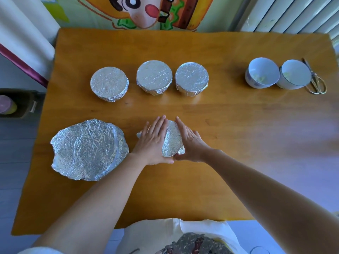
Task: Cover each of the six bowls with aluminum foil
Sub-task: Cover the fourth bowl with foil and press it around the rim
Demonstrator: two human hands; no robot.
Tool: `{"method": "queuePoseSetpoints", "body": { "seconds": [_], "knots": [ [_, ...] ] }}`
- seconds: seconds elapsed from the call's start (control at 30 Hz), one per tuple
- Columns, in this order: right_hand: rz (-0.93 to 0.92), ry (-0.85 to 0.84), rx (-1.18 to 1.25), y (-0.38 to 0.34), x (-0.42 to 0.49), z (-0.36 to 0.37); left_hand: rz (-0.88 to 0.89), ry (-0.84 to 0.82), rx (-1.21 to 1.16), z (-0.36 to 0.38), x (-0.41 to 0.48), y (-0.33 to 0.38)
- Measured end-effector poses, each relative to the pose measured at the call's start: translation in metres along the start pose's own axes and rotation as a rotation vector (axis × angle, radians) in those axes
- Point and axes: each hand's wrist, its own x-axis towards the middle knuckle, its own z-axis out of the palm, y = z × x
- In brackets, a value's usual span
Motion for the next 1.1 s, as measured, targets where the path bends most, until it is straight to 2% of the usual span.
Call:
{"method": "queuePoseSetpoints", "body": {
  "seconds": [0.23, 0.47, 0.57, 0.8, 0.93, 1.1],
  "knots": [
    [-0.002, -0.001, -0.002, 0.009, 0.006, 0.002, 0.013, 0.035, 0.120, 0.010, 0.002, -0.005],
    [0.057, -0.055, 0.108, 0.017, 0.000, 0.005, 0.055, 0.008, 0.043, 0.008, 0.002, -0.009],
    [0.112, -0.039, 0.217, 0.022, -0.007, 0.000, 0.078, 0.043, 0.035, 0.004, -0.001, -0.008],
    [0.138, -0.044, 0.258, 0.025, -0.016, 0.005, 0.040, 0.106, 0.037, 0.012, 0.001, -0.004],
    [0.156, 0.016, 0.336, 0.027, -0.014, 0.019, 0.041, 0.128, 0.062, 0.015, -0.002, -0.006],
    [0.178, 0.086, 0.313, 0.027, -0.009, 0.025, 0.049, 0.174, 0.074, 0.009, 0.004, 0.007]
  ]
}}
